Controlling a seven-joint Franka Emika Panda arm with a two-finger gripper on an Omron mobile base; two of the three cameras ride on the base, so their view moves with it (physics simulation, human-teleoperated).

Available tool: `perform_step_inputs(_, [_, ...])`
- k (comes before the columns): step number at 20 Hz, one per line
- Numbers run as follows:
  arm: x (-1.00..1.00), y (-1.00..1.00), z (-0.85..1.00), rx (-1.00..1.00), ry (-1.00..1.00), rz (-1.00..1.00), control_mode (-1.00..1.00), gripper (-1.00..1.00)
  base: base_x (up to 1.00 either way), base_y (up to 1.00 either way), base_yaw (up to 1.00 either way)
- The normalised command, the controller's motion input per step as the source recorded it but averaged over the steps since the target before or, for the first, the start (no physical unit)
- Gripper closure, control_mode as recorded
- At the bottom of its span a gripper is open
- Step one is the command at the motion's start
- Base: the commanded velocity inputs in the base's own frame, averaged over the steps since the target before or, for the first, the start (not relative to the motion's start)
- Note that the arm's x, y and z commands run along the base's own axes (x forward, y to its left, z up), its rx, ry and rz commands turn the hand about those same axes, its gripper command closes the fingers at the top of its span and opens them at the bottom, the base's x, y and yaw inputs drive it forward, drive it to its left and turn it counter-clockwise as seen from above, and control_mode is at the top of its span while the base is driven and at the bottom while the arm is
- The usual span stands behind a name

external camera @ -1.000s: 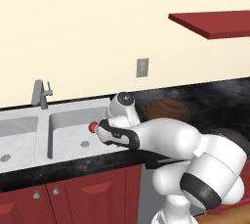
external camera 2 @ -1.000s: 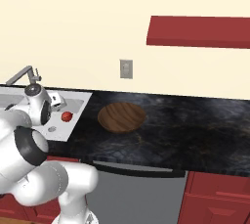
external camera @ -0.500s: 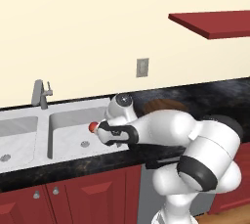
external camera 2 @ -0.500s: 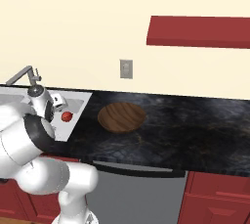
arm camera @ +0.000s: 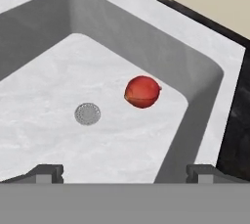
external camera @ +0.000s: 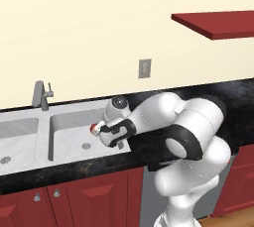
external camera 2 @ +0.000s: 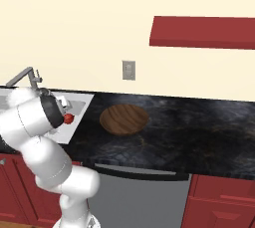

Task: Pick the bell peppers from the cabinet and place them in one bowl. Pick the onion from the sink and place it in the other bowl.

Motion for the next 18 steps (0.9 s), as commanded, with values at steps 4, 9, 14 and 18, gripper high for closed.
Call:
perform_step_inputs(4, [0.42,0.24,-0.18,-0.01,0.04,-0.03,-1.00,-1.00,0.00,0.00,0.00])
perform_step_inputs(9, [0.17,0.07,-0.10,0.00,0.01,-0.03,-1.00,-1.00,0.00,0.00,0.00])
perform_step_inputs(14, [0.35,0.02,-0.14,0.00,0.00,-0.02,-1.00,-1.00,0.00,0.00,0.00])
perform_step_inputs(18, [0.47,0.00,-0.21,0.00,0.00,-0.01,-1.00,-1.00,0.00,0.00,0.00])
